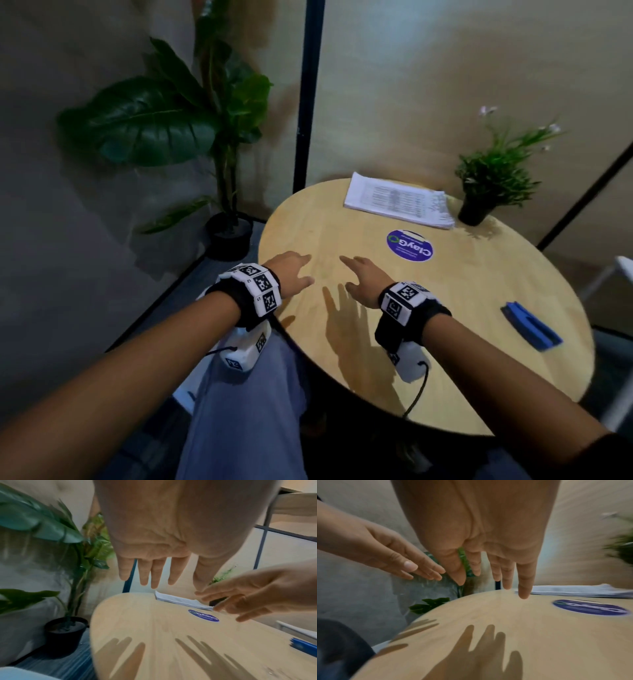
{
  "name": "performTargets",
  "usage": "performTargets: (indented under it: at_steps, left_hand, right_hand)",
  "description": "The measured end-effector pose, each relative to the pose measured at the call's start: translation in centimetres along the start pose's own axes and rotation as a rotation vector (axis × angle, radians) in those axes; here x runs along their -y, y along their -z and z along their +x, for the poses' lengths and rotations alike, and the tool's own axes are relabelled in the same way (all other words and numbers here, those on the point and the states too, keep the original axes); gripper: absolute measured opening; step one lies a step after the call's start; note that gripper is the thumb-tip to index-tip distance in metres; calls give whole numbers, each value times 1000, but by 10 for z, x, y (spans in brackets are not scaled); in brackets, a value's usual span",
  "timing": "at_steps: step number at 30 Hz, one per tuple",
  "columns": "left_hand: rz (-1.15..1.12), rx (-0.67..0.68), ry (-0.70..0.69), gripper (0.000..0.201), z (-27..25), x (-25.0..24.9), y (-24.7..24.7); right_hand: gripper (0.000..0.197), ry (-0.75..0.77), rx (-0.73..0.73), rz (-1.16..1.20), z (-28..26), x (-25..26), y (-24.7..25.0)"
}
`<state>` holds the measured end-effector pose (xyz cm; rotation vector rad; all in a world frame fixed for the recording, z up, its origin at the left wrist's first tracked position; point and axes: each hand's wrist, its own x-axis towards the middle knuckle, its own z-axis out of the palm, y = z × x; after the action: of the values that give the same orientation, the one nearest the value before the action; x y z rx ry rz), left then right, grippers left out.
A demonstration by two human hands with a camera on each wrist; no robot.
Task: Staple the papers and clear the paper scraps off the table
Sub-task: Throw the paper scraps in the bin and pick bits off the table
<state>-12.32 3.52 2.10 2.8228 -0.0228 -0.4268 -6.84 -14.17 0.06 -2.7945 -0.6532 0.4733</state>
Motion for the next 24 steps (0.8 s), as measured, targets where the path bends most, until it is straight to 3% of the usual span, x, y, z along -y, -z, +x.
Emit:
performTargets:
  at_steps: [7, 14, 16, 19, 21, 24]
  left_hand:
    - [101, 203, -23, 70, 36, -47, -44]
    - [178, 204, 115, 88, 53, -40, -81]
    - [200, 184, 120, 93, 50, -37, -94]
    - [223, 146, 14, 110, 44, -40, -114]
    - [265, 148, -83, 125, 41, -50, -124]
    - [319, 161, -180, 117, 41, -76, -133]
  right_hand:
    - [65, -265, 100, -104, -57, -109, -4]
    - [56, -516, 240, -270, -91, -173, -30]
    - [70, -530, 267, -336, -92, -174, -39]
    - [92, -483, 266, -407, -87, -160, -48]
    - [90, -413, 246, -454, -82, -148, -53]
    - [80, -335, 219, -482, -74, -131, -59]
